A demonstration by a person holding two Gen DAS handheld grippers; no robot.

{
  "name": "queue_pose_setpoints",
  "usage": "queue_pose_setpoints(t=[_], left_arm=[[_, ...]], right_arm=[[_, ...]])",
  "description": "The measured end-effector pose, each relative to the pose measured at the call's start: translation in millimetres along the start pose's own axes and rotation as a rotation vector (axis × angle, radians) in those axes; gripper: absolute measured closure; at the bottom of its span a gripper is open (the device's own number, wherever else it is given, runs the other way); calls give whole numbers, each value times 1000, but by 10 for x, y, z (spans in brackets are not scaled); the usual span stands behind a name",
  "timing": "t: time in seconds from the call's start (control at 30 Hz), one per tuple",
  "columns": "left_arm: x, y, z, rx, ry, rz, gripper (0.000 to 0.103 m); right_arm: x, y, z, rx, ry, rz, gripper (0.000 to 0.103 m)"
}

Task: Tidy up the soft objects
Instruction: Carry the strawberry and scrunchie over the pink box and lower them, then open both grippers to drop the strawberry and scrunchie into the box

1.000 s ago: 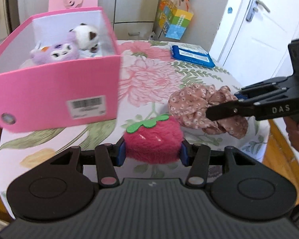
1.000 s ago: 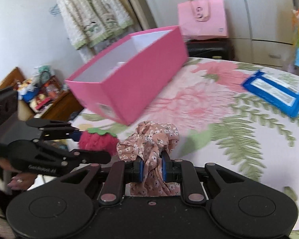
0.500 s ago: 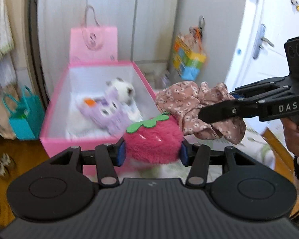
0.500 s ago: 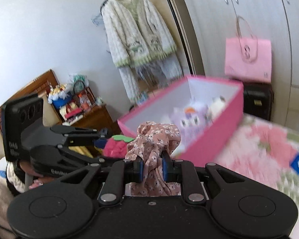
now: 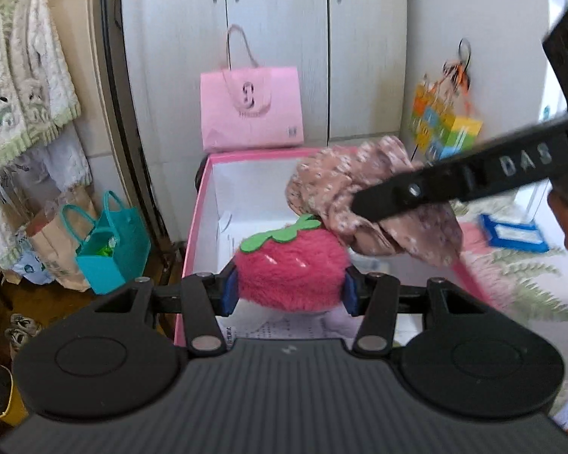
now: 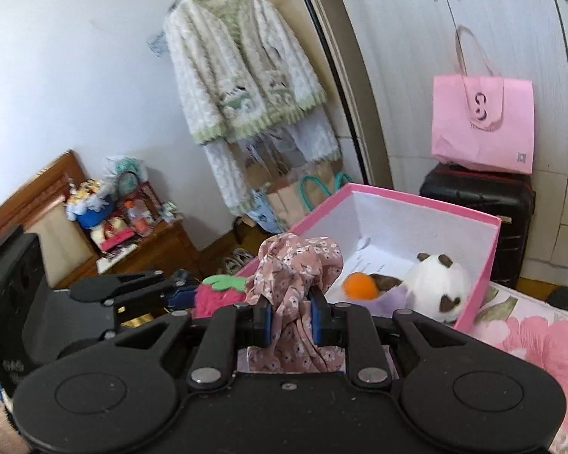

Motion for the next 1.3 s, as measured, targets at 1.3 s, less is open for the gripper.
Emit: queue_pose_setpoints(t=[1.3], left_arm=[[-827,-169,-313,117,77,-17,29]], right_arm=[[-572,140,436,-229,79,5,40]])
Point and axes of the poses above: each gripper's, at about its wrist camera, not at the fingertips, and x roughly the way its jaws point, z to its left, y to its underside, the point moved 2 cm from there along x, roughly the way its jaws point, and after that the axes turned 11 degrees about -z, right-handed, at the moved point
